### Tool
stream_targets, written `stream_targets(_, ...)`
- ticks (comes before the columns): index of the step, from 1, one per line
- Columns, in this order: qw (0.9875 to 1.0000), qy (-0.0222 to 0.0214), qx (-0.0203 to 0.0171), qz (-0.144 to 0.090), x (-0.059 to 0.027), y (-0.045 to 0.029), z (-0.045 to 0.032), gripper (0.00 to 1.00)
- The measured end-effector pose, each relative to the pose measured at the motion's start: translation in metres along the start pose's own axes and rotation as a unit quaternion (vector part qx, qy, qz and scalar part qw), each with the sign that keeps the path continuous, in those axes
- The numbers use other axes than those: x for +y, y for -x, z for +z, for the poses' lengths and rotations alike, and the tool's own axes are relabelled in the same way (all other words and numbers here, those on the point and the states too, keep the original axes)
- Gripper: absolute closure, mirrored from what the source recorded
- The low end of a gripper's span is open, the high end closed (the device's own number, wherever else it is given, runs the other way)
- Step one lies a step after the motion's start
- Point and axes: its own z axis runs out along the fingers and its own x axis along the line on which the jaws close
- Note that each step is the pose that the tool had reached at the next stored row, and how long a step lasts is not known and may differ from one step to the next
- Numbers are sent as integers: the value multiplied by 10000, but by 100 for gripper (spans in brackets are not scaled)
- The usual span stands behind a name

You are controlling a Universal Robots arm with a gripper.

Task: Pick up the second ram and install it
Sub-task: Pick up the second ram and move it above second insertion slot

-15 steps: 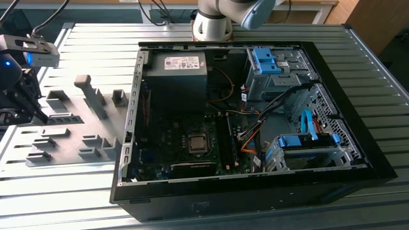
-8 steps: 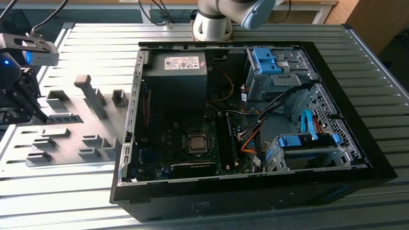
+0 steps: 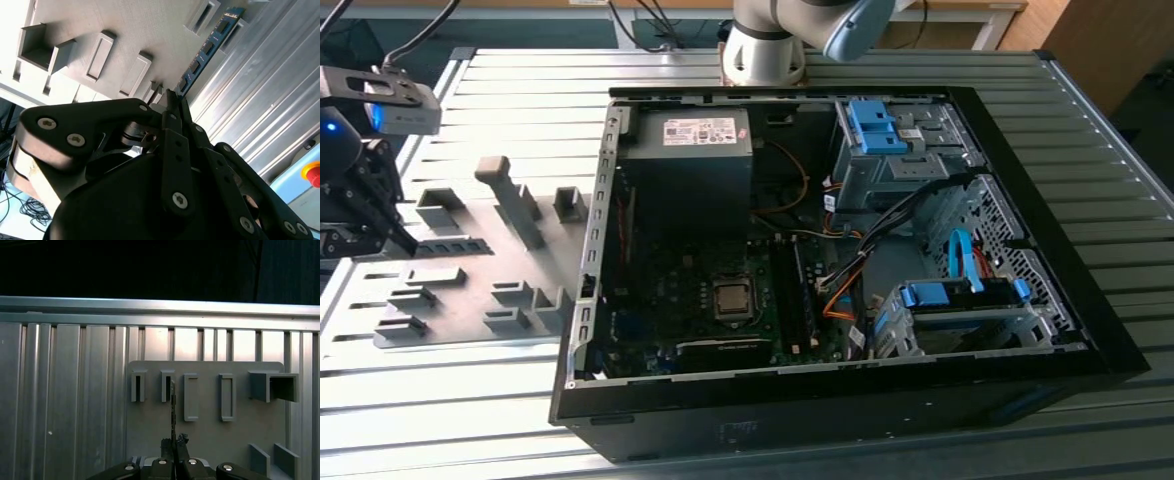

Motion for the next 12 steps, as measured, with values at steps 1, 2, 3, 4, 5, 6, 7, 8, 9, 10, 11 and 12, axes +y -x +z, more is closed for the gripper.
stream_targets(1, 10000, 0, 0, 0, 0, 0, -4, 86)
stream_targets(2, 10000, 1, 1, 0, 0, 1, -9, 86)
stream_targets(3, 10000, 1, 0, 0, 0, 2, -15, 86)
stream_targets(4, 10000, 0, 0, 0, 0, 3, -21, 86)
stream_targets(5, 10000, 0, 0, 0, 0, 4, -27, 86)
stream_targets(6, 10000, -1, 0, 0, 0, 5, -31, 86)
stream_targets(7, 10000, -2, -1, 0, 0, 6, -33, 86)
stream_targets(8, 10000, -1, -1, 0, 0, 6, -36, 86)
stream_targets(9, 10000, 0, 0, 0, 1, 7, -40, 86)
stream_targets(10, 10000, 0, 0, 0, 1, 7, -42, 86)
stream_targets(11, 10000, -1, 0, 0, 1, 8, -44, 86)
stream_targets(12, 10000, -1, 0, 0, 2, 8, -46, 86)
